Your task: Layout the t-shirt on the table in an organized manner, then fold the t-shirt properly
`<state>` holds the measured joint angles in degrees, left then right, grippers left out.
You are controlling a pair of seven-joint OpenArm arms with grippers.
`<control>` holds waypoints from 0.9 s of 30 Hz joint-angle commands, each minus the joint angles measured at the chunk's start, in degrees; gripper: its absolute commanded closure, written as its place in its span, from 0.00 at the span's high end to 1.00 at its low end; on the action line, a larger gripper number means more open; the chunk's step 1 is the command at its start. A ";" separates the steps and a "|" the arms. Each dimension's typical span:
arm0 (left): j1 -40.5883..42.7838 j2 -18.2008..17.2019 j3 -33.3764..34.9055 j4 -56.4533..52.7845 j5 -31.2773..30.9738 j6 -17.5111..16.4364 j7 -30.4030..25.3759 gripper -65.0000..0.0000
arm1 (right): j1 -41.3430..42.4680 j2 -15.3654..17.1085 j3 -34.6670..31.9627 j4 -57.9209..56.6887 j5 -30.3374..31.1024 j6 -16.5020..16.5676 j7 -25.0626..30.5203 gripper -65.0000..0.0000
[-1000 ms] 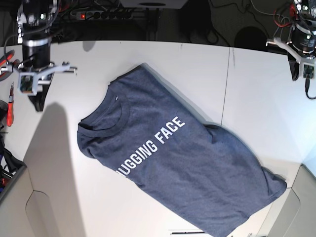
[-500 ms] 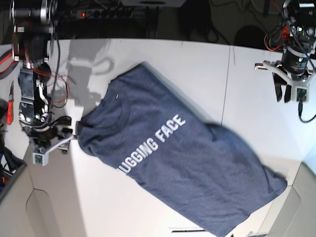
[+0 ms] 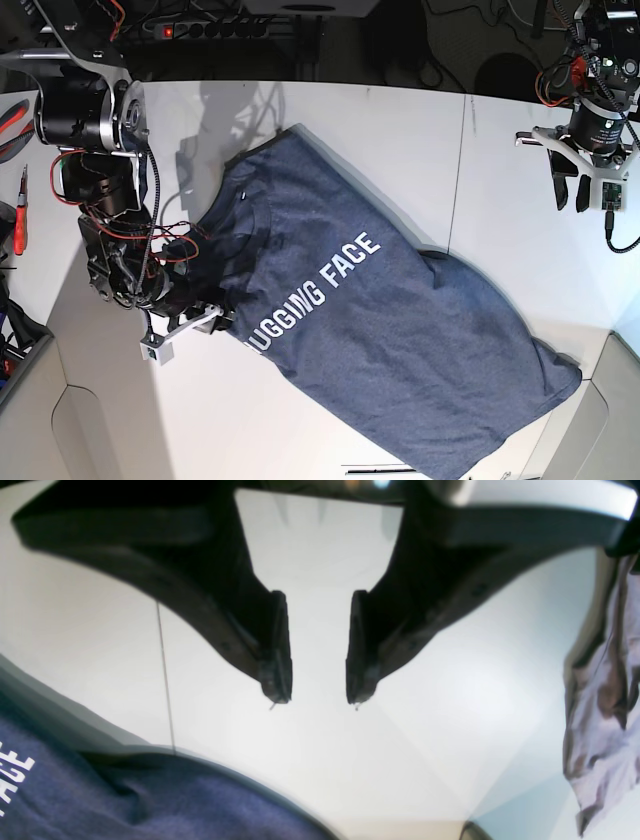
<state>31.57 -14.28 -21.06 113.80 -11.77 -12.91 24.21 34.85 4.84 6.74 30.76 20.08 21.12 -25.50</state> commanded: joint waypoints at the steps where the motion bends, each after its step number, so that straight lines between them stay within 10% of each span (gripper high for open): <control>1: 0.00 -0.50 -0.33 0.76 -0.22 0.20 -1.18 0.34 | 0.63 -0.09 0.04 0.52 -0.17 -0.24 0.48 0.28; 3: 0.02 -0.50 -0.33 0.68 -0.22 0.22 -1.16 0.34 | 0.55 -0.04 0.17 0.52 -0.42 -0.44 2.71 0.00; 14: -0.35 -0.50 -0.33 0.33 -2.82 0.22 -1.20 0.34 | 7.93 -0.13 5.62 18.08 -5.86 -5.16 4.92 0.00; 18: -1.01 -0.50 -0.35 0.33 -2.82 0.24 -1.20 0.34 | 18.45 -1.70 1.75 22.43 2.36 4.07 -7.65 0.00; 23: -2.19 -0.48 -0.35 0.33 -2.82 0.26 -1.18 0.34 | 24.65 -5.70 -9.44 35.80 22.60 9.35 -38.82 0.00; 27: -3.28 -0.50 -0.35 0.33 -2.82 0.28 -1.20 0.34 | 20.65 -6.27 -19.58 44.06 23.02 8.98 -41.40 0.00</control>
<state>28.21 -14.28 -21.08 113.19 -14.44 -12.84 24.16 54.06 -2.09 -13.47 74.30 42.63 30.09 -67.13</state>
